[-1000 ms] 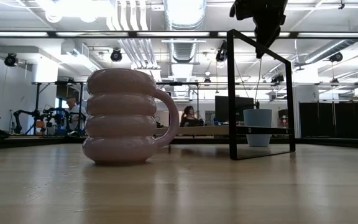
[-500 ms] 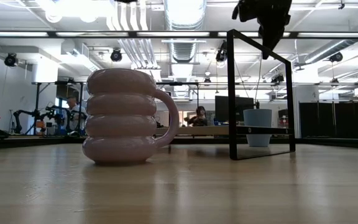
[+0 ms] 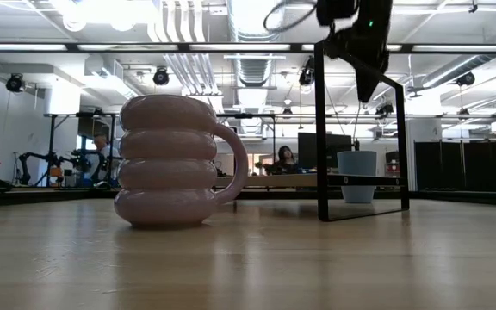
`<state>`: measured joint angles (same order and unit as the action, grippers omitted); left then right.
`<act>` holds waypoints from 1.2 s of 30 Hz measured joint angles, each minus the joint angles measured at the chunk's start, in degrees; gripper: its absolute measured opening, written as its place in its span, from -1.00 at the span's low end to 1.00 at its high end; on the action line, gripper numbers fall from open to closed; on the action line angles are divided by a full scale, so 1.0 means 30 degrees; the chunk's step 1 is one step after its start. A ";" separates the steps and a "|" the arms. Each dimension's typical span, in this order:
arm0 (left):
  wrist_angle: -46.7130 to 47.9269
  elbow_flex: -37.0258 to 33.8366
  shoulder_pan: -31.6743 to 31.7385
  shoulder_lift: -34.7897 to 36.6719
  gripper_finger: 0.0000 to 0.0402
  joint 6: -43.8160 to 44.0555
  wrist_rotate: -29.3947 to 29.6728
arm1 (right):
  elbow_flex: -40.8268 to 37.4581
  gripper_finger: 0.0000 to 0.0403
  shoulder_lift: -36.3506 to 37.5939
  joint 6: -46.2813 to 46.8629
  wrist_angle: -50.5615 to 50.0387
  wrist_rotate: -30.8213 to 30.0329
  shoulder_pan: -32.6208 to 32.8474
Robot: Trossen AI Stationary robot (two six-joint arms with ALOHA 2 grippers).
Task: Stack small to large cups/mugs on shelf
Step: Put the blue cup on the shelf
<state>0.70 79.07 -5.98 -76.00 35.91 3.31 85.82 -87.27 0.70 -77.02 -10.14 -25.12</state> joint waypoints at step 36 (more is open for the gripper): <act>-0.0076 0.0000 0.0007 0.0020 -0.69 -0.0105 -0.0044 | -0.0153 -0.05 -0.5224 0.0041 0.2513 0.1547 -0.1553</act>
<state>0.47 79.07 -5.96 -75.94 35.59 3.18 85.36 -102.94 0.82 -69.48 -5.50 -29.78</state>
